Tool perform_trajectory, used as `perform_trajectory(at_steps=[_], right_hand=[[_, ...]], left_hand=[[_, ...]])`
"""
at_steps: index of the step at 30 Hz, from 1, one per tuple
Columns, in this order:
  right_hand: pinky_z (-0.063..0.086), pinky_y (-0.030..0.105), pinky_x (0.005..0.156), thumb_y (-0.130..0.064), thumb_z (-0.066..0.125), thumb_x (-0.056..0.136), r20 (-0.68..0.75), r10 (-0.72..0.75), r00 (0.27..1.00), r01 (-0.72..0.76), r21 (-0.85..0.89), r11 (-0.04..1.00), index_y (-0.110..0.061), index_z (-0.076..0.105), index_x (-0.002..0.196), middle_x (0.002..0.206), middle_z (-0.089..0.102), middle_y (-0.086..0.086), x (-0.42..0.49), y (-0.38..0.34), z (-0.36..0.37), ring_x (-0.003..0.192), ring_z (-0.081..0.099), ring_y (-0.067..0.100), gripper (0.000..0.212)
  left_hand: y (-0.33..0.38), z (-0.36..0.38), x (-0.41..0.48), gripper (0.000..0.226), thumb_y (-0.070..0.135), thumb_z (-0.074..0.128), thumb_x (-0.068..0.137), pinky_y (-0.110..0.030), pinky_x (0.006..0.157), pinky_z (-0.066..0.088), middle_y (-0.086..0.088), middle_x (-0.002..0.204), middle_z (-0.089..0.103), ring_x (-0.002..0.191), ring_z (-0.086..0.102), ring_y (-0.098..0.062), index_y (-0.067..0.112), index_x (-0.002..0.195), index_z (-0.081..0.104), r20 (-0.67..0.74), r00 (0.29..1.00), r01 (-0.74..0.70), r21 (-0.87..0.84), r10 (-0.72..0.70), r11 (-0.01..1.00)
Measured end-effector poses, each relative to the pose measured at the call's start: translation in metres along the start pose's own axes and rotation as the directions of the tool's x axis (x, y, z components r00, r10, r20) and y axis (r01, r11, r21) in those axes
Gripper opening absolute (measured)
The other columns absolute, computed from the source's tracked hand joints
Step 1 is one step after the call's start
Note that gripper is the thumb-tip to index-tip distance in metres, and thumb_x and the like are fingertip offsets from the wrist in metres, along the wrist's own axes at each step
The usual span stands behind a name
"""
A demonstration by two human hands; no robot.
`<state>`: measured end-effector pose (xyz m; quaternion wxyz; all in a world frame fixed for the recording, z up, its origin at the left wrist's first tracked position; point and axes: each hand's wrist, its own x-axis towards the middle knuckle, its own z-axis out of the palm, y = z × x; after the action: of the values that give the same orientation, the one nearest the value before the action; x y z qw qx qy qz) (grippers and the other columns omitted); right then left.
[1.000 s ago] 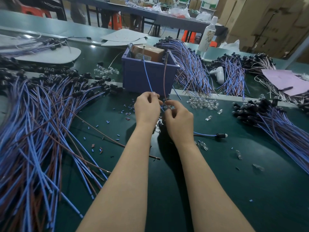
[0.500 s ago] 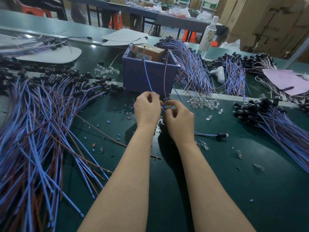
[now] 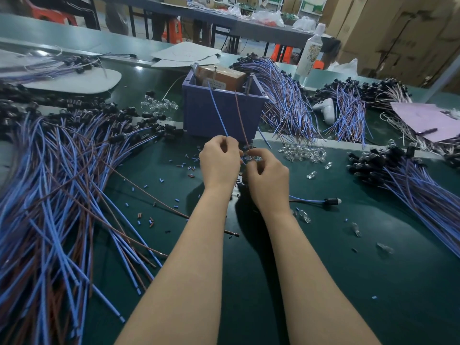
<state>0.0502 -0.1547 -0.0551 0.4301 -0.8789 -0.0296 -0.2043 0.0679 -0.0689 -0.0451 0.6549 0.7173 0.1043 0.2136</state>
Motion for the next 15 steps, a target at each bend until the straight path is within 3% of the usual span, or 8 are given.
perform_trajectory(at_steps=[2,7,15], right_hand=[[0.046,0.034,0.072,-0.010,0.049,0.088,-0.007,0.001,1.000,-0.001,0.002,1.000,-0.015,0.065,0.107,0.069,0.057,-0.001,0.0003,0.0002,0.0004,0.069,0.051,0.019,0.025],[0.048,0.037,0.072,-0.012,0.048,0.089,-0.035,0.004,0.999,-0.003,0.003,1.000,-0.013,0.062,0.106,0.068,0.059,0.001,0.0004,0.0008,0.0005,0.070,0.055,0.025,0.022],[0.049,0.042,0.076,-0.014,0.046,0.090,-0.029,0.032,0.999,-0.032,-0.003,0.999,-0.012,0.057,0.106,0.079,0.070,0.011,0.0007,0.0024,0.0021,0.080,0.062,0.031,0.019]], left_hand=[[-0.0002,0.0004,0.0001,0.024,0.015,0.046,0.094,-0.031,0.069,0.051,0.003,0.064,0.063,0.067,0.065,-0.023,0.012,0.075,0.060,0.008,1.000,-0.003,0.001,0.003,1.000],[-0.0023,0.0006,0.0021,0.024,0.017,0.045,0.096,-0.025,0.063,0.050,0.005,0.064,0.061,0.056,0.059,-0.011,0.014,0.078,0.061,0.043,0.999,0.001,-0.002,-0.001,1.000],[-0.0041,-0.0003,0.0051,0.024,0.017,0.044,0.098,-0.021,0.061,0.048,0.004,0.066,0.061,0.058,0.058,-0.010,0.013,0.083,0.062,0.085,0.996,0.002,0.005,-0.003,1.000]])
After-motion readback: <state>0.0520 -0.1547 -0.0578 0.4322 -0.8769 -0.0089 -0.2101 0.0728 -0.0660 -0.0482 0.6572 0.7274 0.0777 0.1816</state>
